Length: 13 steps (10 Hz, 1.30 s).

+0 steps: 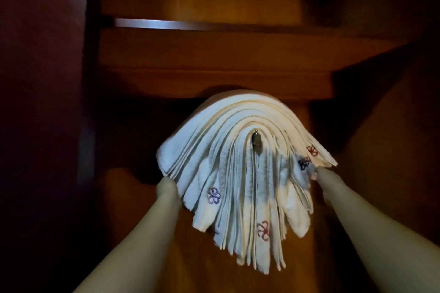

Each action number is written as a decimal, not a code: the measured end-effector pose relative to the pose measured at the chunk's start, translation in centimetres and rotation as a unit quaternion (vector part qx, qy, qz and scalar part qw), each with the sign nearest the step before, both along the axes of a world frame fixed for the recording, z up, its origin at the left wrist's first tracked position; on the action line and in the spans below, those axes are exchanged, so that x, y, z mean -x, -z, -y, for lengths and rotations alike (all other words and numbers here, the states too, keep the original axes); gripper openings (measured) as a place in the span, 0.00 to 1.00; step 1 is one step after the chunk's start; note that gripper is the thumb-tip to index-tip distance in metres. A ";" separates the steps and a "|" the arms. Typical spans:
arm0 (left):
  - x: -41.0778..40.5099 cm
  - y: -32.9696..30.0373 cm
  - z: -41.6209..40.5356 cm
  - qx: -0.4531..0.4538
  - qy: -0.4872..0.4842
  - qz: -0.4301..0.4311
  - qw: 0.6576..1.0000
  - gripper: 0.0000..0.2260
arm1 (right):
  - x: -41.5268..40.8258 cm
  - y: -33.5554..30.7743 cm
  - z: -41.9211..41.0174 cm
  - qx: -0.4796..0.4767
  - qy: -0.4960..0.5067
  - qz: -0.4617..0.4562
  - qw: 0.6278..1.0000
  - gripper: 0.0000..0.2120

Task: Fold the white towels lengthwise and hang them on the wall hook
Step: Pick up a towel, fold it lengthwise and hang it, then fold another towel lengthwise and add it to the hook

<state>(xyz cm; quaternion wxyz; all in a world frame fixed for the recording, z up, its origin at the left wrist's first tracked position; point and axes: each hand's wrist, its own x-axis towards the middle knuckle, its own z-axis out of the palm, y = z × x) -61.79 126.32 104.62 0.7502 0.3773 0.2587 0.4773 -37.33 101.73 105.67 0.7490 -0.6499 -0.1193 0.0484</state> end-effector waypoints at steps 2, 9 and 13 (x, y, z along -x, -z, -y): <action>1.0 3.3 -1.9 -0.129 -0.045 -0.171 0.976 0.26 | 7.8 0.8 3.1 0.245 0.048 0.138 0.959 0.17; 9.3 25.1 29.7 -0.658 0.423 -0.438 0.442 0.29 | 28.3 29.1 32.7 0.654 -0.081 0.160 0.735 0.30; -1.3 38.7 56.5 -0.708 0.537 -0.377 0.262 0.30 | 29.8 45.3 57.1 0.630 -0.035 -0.093 0.771 0.29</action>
